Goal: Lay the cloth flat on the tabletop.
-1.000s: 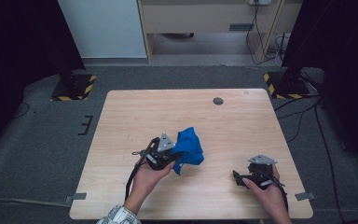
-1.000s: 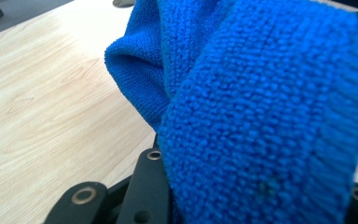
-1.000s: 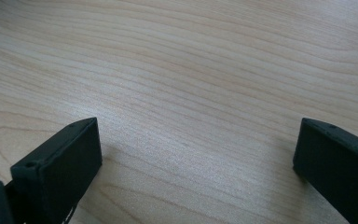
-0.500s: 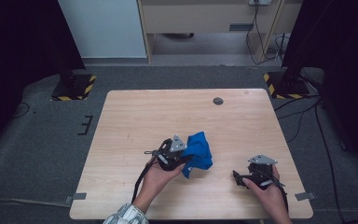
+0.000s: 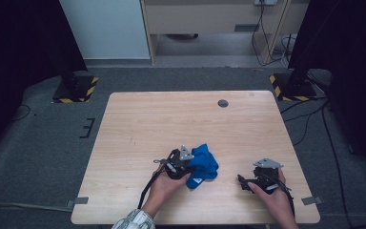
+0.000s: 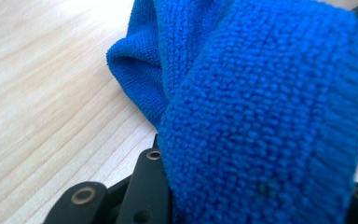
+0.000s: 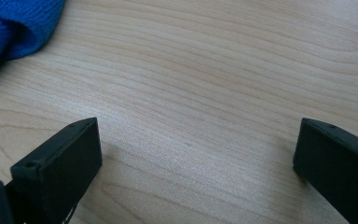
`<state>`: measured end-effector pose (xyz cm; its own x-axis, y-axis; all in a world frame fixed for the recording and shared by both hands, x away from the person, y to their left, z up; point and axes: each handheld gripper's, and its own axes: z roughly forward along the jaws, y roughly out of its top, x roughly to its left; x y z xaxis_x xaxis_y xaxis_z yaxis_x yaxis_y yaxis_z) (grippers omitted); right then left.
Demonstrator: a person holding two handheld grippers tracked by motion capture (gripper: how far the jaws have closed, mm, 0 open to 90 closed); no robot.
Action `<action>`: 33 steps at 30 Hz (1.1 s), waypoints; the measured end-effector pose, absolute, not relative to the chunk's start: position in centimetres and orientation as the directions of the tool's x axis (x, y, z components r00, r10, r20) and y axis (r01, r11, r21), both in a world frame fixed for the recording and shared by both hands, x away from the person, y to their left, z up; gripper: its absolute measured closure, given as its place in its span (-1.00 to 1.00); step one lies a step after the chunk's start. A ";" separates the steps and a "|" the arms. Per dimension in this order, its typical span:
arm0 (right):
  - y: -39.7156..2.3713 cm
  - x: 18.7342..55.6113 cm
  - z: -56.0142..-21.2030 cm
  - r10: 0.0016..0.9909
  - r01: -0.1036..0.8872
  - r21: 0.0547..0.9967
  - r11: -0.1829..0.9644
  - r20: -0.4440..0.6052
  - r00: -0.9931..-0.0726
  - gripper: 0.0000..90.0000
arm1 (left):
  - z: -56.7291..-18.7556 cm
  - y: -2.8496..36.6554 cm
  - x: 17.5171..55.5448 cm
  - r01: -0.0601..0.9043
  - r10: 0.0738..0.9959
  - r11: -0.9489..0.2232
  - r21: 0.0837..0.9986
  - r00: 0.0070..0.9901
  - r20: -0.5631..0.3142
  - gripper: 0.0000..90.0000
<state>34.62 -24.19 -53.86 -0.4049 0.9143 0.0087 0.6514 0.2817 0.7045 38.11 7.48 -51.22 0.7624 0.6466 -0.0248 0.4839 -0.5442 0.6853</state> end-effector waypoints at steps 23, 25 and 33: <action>-23.8 34.8 -53.8 0.919 0.654 0.704 0.274 0.009 -0.395 -0.96 | -52.1 8.3 38.3 0.506 0.693 -0.478 0.719 0.720 -0.046 -0.37; -23.6 34.8 -53.8 0.916 0.649 0.708 0.278 0.009 -0.402 -0.93 | -51.9 8.5 38.2 0.504 0.697 -0.464 0.728 0.715 -0.050 -0.52; -22.9 34.6 -53.4 0.894 0.618 0.725 0.303 0.008 -0.448 -0.86 | -50.7 9.2 37.5 0.478 0.701 -0.417 0.773 0.710 -0.061 -0.82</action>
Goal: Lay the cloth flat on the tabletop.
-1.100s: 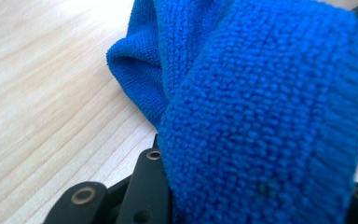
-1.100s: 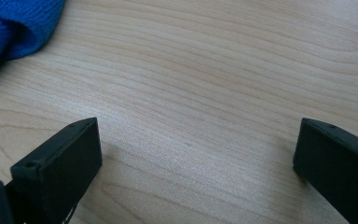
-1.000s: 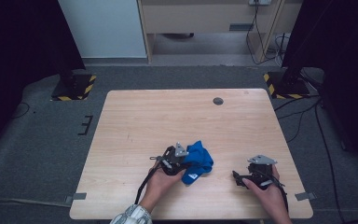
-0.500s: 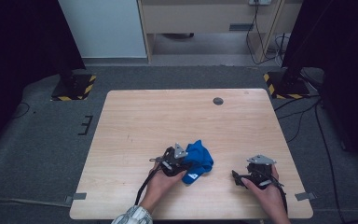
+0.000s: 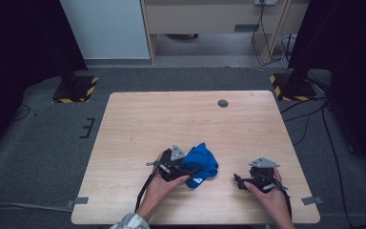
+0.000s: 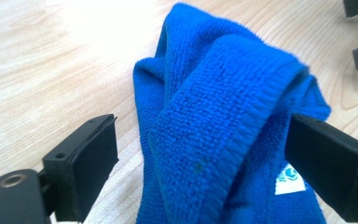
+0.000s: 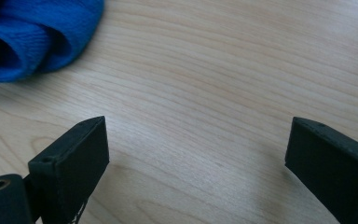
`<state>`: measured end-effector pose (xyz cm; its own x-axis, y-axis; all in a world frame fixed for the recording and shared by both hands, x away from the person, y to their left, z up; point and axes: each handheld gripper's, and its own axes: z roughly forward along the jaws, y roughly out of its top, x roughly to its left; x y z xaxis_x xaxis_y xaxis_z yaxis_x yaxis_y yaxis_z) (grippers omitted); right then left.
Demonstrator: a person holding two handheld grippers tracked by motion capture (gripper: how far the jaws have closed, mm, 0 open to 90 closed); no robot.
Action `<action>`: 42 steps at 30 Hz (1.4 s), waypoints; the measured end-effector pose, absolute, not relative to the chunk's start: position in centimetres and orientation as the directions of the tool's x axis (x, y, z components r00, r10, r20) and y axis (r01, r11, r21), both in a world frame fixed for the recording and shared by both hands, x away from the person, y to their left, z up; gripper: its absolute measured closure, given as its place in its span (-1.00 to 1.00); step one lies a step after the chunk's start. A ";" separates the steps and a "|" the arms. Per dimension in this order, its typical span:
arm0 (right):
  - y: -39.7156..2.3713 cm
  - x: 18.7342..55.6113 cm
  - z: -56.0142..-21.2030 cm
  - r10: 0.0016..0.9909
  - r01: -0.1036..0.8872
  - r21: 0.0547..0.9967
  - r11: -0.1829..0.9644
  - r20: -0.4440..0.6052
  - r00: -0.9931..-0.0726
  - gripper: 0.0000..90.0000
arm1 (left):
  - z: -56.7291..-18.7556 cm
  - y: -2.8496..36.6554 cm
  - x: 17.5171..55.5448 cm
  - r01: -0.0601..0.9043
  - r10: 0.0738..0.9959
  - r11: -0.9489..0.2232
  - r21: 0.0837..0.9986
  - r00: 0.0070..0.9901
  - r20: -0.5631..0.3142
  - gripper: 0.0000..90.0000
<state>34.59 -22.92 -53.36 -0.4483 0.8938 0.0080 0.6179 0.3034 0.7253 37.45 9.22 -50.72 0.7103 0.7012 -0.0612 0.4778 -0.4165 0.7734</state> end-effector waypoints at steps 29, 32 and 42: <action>-18.5 32.6 -51.2 0.777 0.445 0.830 0.337 0.023 -0.629 0.18 | -49.8 13.9 34.6 0.403 0.680 -0.397 0.825 0.733 -0.031 -0.39; -17.8 32.7 -51.2 0.754 0.434 0.829 0.353 0.022 -0.656 0.34 | -50.0 13.7 34.5 0.404 0.671 -0.427 0.809 0.742 -0.016 -0.20; -14.4 33.5 -51.4 0.745 0.443 0.830 0.339 0.052 -0.666 0.03 | -50.2 13.0 34.5 0.413 0.677 -0.452 0.791 0.736 0.003 0.23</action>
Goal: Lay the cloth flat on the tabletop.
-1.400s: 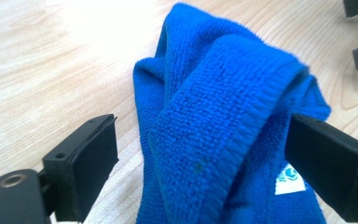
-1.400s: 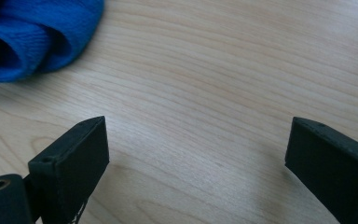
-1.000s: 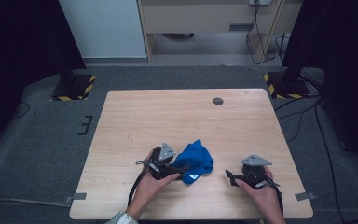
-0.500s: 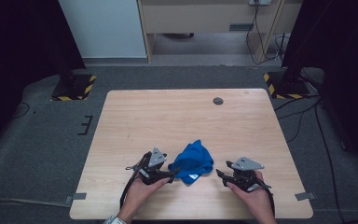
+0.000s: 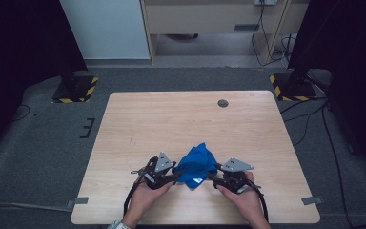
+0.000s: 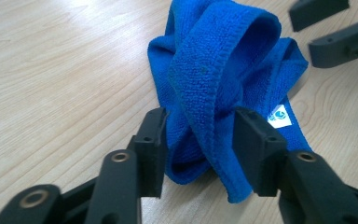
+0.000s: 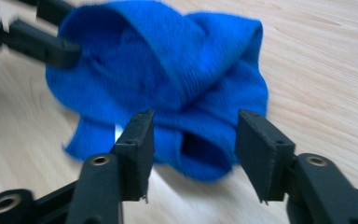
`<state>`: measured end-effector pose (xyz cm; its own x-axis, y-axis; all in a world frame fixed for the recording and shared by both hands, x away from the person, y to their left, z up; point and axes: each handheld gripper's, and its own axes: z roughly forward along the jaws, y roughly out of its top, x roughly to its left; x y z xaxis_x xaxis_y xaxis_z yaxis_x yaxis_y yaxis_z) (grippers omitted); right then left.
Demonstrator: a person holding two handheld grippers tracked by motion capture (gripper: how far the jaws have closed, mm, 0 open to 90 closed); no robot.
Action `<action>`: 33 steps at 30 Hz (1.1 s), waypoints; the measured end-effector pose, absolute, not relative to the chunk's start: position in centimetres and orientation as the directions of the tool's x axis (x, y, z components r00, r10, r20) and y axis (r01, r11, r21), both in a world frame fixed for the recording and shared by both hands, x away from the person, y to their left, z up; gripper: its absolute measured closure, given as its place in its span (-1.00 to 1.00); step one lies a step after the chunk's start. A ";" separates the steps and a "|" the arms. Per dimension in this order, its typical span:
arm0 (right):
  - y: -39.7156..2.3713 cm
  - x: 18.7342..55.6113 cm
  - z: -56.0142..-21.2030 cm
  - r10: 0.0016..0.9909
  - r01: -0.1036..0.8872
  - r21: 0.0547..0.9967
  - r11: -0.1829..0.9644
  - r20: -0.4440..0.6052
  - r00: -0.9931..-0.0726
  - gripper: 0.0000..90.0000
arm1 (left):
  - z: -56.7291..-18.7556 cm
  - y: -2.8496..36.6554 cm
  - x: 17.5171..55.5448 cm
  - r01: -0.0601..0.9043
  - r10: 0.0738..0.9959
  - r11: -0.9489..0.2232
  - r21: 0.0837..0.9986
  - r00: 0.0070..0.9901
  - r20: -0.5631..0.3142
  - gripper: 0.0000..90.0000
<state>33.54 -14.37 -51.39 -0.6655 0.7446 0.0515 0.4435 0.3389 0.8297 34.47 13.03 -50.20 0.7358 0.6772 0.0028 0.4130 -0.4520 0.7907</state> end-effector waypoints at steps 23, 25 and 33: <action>-13.6 33.3 -47.5 0.728 0.369 0.873 0.320 0.022 -0.685 0.88 | -45.7 13.0 33.3 0.365 0.678 -0.382 0.849 0.735 -0.011 0.94; -14.1 32.9 -46.6 0.725 0.359 0.877 0.320 0.017 -0.689 0.88 | -43.9 12.7 33.4 0.342 0.666 -0.385 0.857 0.746 0.002 0.94; -15.8 34.7 -46.2 0.739 0.391 0.857 0.336 0.018 -0.673 0.87 | -43.3 10.4 37.5 0.360 0.633 -0.500 0.788 0.773 0.048 0.93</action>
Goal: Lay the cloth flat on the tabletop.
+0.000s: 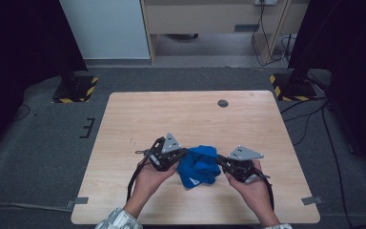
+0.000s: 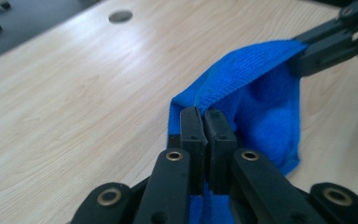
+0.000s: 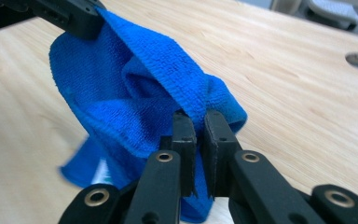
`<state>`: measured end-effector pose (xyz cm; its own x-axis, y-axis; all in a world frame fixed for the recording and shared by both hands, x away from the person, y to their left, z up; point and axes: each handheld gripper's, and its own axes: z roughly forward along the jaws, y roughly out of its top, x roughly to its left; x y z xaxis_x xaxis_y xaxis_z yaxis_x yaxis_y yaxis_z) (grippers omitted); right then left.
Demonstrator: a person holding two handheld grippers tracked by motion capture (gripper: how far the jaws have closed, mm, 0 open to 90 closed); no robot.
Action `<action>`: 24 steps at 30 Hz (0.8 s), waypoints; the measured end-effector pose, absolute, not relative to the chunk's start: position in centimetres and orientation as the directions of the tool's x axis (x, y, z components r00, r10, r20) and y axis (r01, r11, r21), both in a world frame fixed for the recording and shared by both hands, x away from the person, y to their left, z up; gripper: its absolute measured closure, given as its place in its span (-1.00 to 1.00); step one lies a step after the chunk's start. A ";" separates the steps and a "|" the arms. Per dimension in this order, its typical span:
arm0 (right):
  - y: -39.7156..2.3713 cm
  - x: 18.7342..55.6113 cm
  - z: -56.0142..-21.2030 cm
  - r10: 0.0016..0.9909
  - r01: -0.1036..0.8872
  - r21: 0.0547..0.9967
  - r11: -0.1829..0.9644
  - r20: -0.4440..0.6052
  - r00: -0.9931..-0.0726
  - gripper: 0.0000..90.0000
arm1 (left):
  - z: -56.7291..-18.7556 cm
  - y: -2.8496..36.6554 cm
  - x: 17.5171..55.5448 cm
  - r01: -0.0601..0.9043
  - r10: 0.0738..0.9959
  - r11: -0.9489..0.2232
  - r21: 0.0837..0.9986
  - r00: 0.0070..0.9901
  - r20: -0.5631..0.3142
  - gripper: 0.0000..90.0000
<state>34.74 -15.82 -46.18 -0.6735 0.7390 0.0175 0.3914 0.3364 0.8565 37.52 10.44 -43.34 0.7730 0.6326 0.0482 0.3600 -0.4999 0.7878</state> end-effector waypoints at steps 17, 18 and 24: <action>-16.0 41.1 -50.7 0.771 0.511 0.783 0.355 0.065 -0.634 0.69 | -49.6 9.5 42.5 0.483 0.676 -0.510 0.712 0.737 -0.015 0.74; -16.0 41.1 -50.7 0.773 0.516 0.784 0.344 0.074 -0.630 0.62 | -49.5 9.6 42.4 0.480 0.677 -0.509 0.715 0.736 -0.013 0.65; -16.0 40.2 -49.7 0.780 0.502 0.801 0.326 0.071 -0.621 0.05 | -48.8 10.0 41.8 0.454 0.697 -0.463 0.761 0.717 -0.003 0.23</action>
